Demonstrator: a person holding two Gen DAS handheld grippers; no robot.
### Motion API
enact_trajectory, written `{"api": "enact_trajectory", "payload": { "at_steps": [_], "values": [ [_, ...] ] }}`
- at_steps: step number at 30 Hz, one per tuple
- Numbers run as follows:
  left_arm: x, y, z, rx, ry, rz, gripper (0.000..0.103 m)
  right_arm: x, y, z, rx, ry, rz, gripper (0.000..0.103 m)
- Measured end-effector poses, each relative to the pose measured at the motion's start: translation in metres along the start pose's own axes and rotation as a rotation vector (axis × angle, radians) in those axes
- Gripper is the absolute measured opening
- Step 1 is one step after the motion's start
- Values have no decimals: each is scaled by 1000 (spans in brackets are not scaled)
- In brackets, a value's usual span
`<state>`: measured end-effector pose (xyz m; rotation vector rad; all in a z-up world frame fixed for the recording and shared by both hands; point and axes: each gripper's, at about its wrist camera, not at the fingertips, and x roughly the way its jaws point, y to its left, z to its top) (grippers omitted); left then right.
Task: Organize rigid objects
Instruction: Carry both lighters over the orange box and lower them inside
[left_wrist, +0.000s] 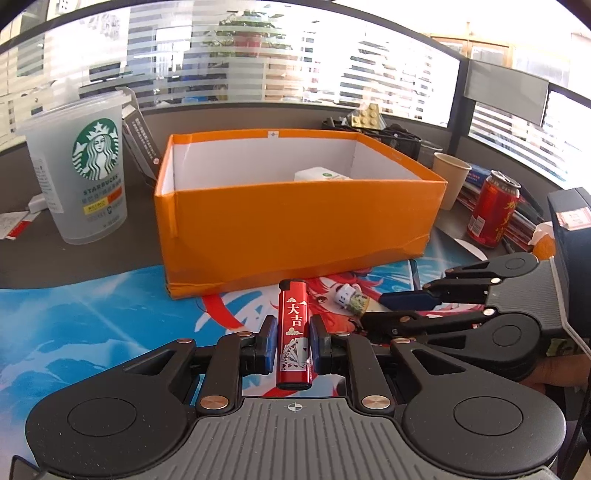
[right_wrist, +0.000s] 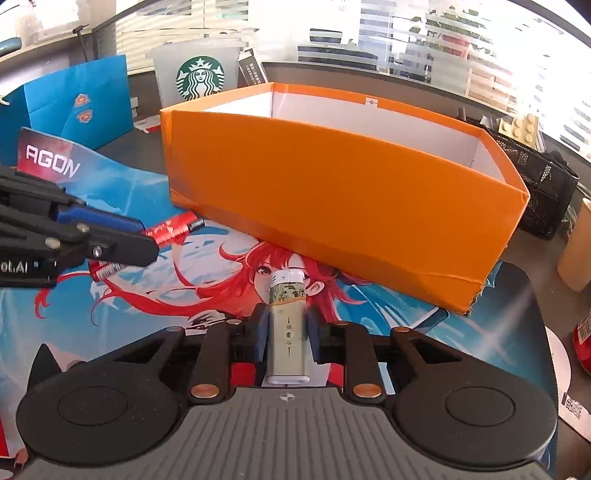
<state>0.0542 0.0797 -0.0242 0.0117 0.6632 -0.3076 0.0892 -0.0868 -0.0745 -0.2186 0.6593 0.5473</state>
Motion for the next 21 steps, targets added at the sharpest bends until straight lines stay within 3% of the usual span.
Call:
{"api": "enact_trajectory", "payload": {
  "at_steps": [21],
  "values": [
    [-26,-6,31,16,-97,2,16,-58,5,32,11,-171,-2,21]
  ]
}}
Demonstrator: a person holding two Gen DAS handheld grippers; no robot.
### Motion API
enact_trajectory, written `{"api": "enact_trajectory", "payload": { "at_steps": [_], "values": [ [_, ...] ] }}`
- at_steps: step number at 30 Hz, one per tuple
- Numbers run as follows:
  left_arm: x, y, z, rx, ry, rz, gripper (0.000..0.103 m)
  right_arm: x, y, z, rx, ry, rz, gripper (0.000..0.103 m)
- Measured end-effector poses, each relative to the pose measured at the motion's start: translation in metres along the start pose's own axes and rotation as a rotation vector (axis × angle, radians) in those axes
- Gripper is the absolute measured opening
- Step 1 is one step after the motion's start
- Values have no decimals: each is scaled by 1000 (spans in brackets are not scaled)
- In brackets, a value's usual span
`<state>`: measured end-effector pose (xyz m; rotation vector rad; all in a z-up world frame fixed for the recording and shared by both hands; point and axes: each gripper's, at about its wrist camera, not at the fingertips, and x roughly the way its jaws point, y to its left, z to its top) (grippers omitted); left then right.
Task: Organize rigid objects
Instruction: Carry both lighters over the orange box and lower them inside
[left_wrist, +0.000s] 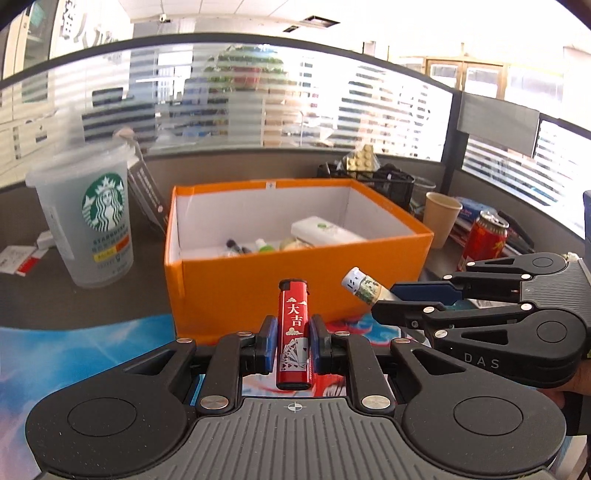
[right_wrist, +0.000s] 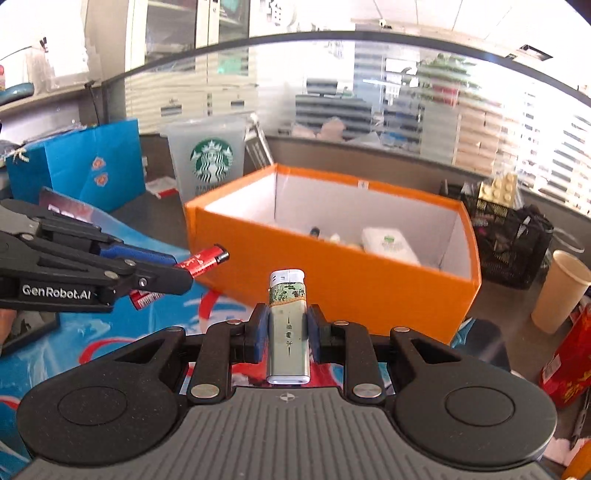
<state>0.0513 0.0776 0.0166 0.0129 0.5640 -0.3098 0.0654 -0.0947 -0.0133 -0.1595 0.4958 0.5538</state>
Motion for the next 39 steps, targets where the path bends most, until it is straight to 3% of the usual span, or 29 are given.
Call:
{"api": "enact_trajectory", "payload": {
  "at_steps": [11,25,33,39],
  "values": [
    [-8,-6,32,39,-64,2,16,-13,-5,29,-21,-66,-12,21],
    [4,0,104,71,-157,21,16,-9,-34,90,-38,-155,-26,21],
    [58,14,131,44,-85,21,17,24,-60,121,-31,-136,-28,21],
    [114,33,115,-2,37,44,17,75,-75,113,-24,-25,-38,21]
  ]
}}
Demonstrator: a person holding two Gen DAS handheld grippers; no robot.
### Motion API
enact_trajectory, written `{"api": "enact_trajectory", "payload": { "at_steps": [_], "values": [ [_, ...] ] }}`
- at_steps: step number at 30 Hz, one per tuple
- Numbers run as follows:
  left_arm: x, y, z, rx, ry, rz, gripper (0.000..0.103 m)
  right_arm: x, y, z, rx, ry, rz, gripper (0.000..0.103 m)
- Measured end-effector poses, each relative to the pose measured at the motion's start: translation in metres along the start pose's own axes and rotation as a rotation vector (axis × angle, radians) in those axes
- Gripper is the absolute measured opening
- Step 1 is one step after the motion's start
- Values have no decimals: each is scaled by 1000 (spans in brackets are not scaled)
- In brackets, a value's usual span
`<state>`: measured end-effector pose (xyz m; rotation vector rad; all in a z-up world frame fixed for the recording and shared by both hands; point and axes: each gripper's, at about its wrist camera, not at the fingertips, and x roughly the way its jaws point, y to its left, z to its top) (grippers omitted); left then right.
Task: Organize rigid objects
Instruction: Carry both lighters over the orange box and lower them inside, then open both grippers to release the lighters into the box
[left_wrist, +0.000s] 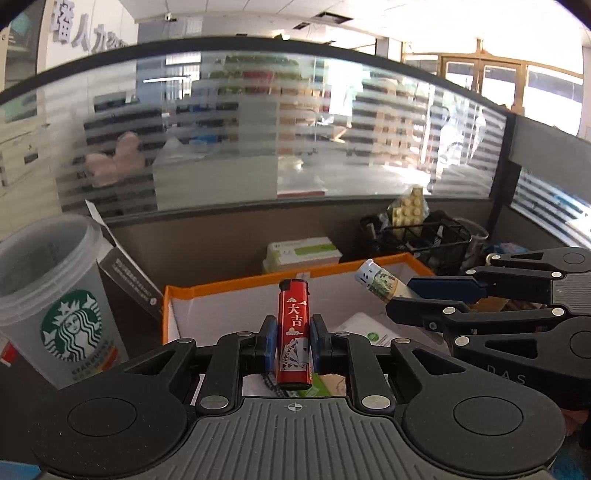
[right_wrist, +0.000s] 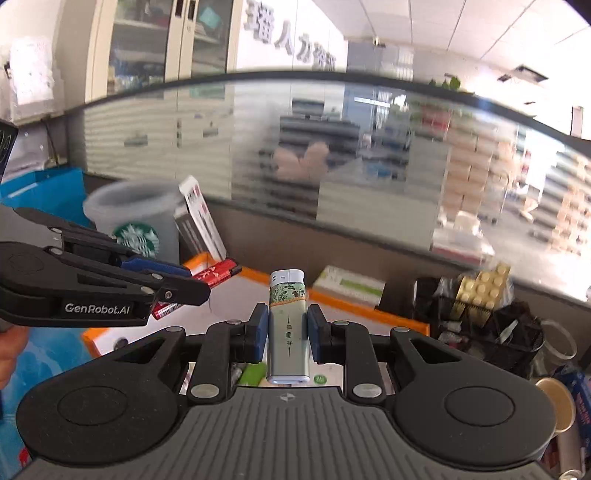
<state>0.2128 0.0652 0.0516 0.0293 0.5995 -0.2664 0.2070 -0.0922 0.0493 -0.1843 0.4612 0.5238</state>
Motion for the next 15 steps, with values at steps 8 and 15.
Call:
{"api": "enact_trajectory", "payload": {
  "at_steps": [8,15],
  "values": [
    [35,6,-22,-4,86,15,17,51,-6,-28,-7,160,-14,21],
    [45,2,-25,-2,120,15,17,63,-2,-38,-25,224,-18,21]
  ]
}}
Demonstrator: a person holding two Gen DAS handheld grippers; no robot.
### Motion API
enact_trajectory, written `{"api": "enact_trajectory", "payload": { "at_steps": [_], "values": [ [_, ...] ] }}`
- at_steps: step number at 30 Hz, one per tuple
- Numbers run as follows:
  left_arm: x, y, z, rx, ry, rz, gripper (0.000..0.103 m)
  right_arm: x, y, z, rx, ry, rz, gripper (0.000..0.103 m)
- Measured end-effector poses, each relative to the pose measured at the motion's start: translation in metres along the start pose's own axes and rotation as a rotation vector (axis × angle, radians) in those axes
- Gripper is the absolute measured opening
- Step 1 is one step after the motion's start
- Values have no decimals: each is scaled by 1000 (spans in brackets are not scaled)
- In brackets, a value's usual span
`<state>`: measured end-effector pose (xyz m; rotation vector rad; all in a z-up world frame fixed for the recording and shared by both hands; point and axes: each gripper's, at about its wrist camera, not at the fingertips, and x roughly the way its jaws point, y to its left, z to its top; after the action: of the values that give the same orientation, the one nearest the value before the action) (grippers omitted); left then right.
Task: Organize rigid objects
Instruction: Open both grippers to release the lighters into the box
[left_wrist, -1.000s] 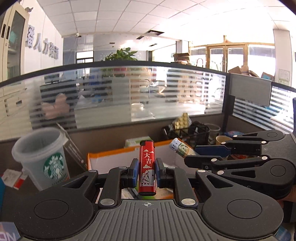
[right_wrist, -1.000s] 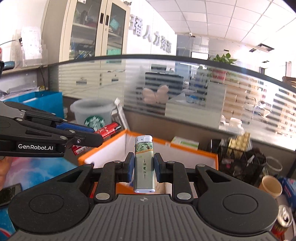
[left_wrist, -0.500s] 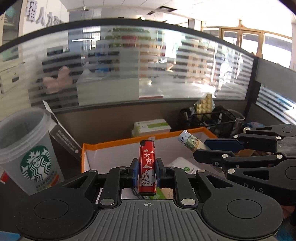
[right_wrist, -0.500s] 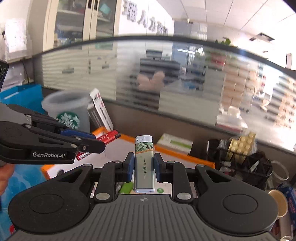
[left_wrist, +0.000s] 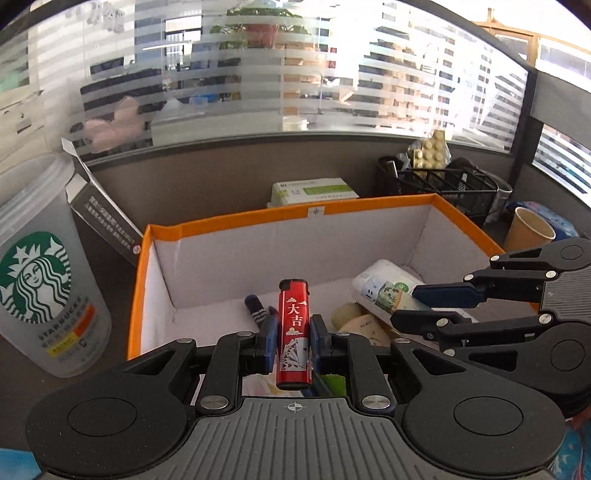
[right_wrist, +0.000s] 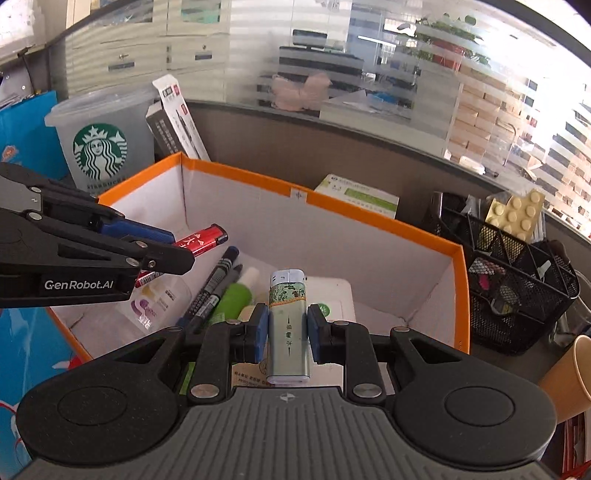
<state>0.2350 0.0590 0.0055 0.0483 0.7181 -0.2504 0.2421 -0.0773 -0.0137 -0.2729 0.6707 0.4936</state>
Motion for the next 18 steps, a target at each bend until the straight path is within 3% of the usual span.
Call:
{"api": "enact_trajectory", "payload": {
  "at_steps": [5,6,7,9,10,18],
  "values": [
    [2,-1,-3,-14,16,9,21,0,3,-3,-4,16,-2,24],
    [2,0,-3,-19,15,13,23,-2,3,-4,-2,13,-6,31],
    [0,0,-4,-22,11,15,28,-3,3,-4,0,8,-13,36],
    [-6,-1,-5,-21,-3,31,51,-8,3,-4,9,-2,-18,37],
    [-10,-2,-5,-18,-13,42,67,-11,2,-5,17,-8,-18,38],
    [-43,-6,-8,-19,-77,80,90,-42,6,-5,42,-77,-40,43]
  ]
}}
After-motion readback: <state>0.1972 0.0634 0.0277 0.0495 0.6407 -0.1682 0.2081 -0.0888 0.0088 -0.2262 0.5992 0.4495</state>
